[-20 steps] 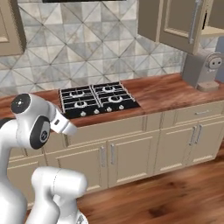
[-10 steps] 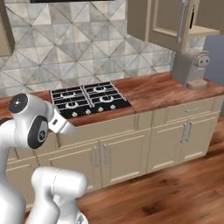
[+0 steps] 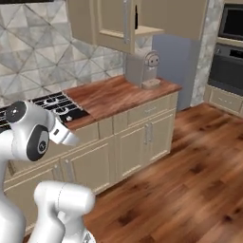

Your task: Pick the avocado and bread from the counter and place them on the plate. Then pick the jam from the cabinet and place it next to the plate. Lastly close the cabinet door.

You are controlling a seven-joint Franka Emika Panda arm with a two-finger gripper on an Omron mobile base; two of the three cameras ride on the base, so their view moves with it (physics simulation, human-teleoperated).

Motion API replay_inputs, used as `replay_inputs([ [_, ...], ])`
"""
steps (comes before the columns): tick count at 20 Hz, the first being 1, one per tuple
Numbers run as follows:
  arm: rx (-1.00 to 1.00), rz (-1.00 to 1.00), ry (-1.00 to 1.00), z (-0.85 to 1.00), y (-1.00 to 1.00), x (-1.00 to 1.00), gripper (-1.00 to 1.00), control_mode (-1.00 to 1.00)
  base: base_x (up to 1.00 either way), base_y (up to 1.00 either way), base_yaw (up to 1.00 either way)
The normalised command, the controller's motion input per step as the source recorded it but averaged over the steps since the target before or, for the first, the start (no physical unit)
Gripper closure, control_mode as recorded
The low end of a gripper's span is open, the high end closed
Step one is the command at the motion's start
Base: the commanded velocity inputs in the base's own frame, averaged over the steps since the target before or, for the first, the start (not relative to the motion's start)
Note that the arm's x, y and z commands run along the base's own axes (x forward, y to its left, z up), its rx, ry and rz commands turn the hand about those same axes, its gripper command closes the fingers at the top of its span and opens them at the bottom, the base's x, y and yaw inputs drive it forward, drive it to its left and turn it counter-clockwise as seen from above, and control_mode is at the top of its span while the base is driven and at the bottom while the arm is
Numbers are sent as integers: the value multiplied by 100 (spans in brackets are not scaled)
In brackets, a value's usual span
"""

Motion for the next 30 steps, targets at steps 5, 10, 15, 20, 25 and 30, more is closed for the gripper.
replay_inputs([
  [5, 0, 0, 0, 0, 0, 0, -100, 100, 39, -100, -51],
  [10, 0, 0, 0, 0, 0, 0, -100, 100, 44, -98, -53],
  [15, 0, 0, 0, 0, 0, 0, -100, 100, 46, -68, -50],
  [20, 0, 0, 0, 0, 0, 0, -100, 100, 51, 7, -30],
  [25, 0, 0, 0, 0, 0, 0, -100, 100, 53, 39, -18],
  [30, 0, 0, 0, 0, 0, 0, -100, 100, 55, 25, -10],
])
